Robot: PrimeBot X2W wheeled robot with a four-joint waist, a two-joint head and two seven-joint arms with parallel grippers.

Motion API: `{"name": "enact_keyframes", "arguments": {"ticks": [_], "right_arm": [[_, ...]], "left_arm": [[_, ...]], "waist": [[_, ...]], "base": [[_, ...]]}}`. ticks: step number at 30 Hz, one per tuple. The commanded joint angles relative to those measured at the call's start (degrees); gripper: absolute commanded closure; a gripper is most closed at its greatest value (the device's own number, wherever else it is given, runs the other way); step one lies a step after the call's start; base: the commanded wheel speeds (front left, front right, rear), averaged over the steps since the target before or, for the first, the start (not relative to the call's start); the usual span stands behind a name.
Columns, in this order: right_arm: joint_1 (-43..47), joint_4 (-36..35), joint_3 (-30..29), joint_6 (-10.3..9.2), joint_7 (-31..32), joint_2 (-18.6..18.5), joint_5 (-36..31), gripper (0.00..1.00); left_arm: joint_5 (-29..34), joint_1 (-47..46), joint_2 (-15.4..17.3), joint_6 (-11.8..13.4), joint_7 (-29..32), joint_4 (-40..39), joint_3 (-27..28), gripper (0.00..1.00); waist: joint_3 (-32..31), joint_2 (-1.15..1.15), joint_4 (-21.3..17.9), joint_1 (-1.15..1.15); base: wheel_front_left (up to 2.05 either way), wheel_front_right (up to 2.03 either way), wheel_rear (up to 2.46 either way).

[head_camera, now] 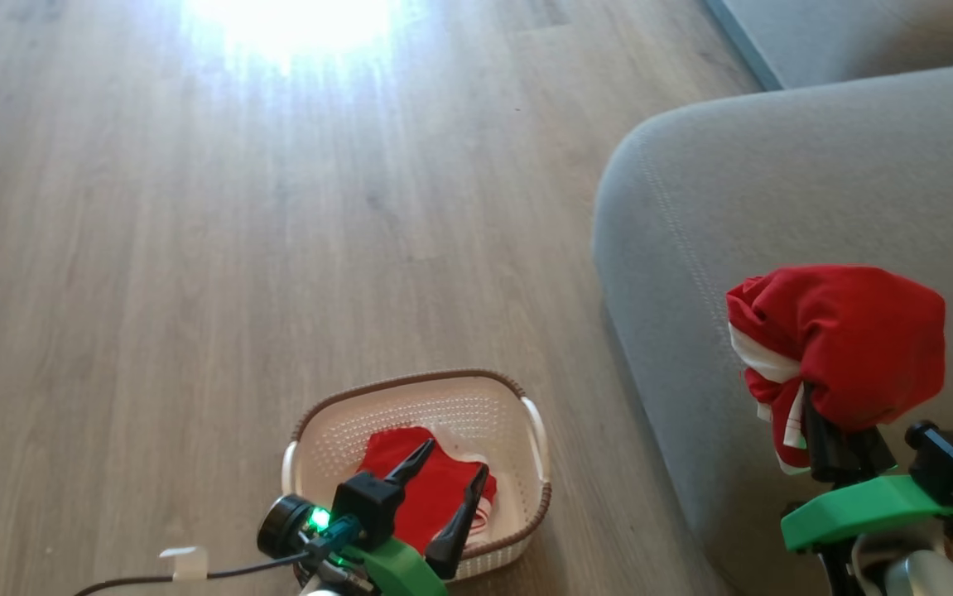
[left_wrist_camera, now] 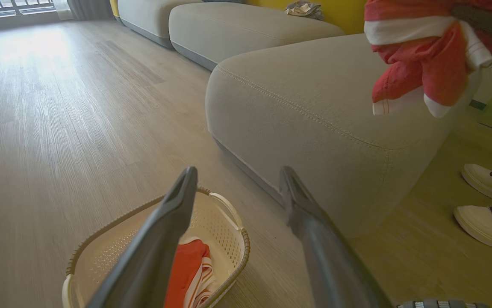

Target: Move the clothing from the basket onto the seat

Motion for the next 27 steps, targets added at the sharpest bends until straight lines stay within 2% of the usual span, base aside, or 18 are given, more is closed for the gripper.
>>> {"name": "enact_keyframes", "arguments": {"ticks": [1, 19, 27], "right_arm": [[-2.9, -2.2, 1.0, -0.01, -0.5, -1.0, 0.1, 1.0], [-5.1, -3.5, 0.3, -0.01, -0.5, -1.8, 0.4, 1.0], [-4.3, -6.0, -4.3, -0.01, -0.5, -0.2, 0.6, 1.0]], "left_arm": [[0.2, -2.6, 0.0, 0.4, -0.3, -2.2, 1.9, 0.0], [-1.0, -5.8, 0.0, 2.0, -0.3, -5.0, -0.8, 0.0], [-0.8, -9.7, 0.0, 0.7, -0.3, -4.3, -3.6, 0.0]], "waist": [[0.3, 0.0, -1.4, 0.0], [5.1, 0.0, -18.3, 0.0], [8.6, 0.0, -21.1, 0.0]], "base": [[0.0, 0.0, 0.0], [0.0, 0.0, 0.0], [0.0, 0.0, 0.0]]}}
